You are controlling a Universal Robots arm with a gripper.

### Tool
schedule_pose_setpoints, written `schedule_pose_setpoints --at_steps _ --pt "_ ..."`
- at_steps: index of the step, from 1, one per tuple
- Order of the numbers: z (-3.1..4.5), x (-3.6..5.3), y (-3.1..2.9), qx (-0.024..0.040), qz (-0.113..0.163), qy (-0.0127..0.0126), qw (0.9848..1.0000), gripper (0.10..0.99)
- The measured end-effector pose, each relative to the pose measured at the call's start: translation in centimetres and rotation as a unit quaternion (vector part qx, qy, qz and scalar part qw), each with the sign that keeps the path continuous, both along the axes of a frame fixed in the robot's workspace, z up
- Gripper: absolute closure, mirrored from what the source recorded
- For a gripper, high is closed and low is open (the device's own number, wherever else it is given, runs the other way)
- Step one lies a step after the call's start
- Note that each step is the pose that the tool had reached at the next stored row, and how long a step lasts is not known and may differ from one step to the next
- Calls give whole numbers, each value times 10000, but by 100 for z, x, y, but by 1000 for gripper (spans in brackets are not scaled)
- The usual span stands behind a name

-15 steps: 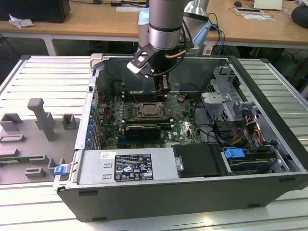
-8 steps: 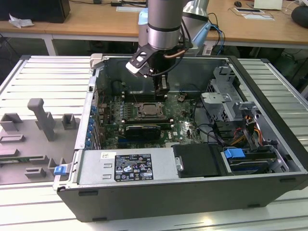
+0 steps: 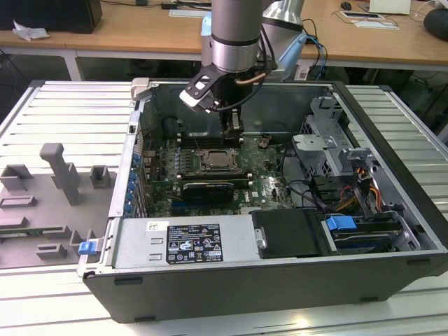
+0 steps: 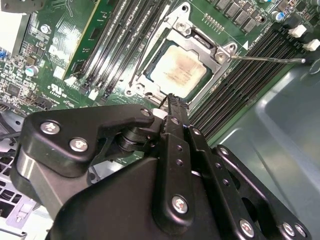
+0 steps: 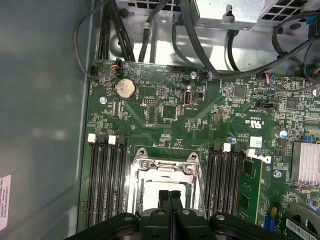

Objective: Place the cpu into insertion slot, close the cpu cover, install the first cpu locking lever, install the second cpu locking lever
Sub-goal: 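Close the cpu cover, then install the first cpu locking lever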

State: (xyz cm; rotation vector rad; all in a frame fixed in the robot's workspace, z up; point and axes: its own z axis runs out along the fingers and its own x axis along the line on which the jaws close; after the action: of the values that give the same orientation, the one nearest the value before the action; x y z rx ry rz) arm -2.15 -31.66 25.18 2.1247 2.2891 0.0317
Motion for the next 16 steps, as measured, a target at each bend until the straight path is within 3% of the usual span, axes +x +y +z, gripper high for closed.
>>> schedule_pose_setpoints --at_steps 6,10,16 --pt "-2 -73 0 0 0 0 10000 980" --pt "-24 -195 0 0 0 0 10000 980" --pt "-38 -210 0 -1 0 0 10000 980"
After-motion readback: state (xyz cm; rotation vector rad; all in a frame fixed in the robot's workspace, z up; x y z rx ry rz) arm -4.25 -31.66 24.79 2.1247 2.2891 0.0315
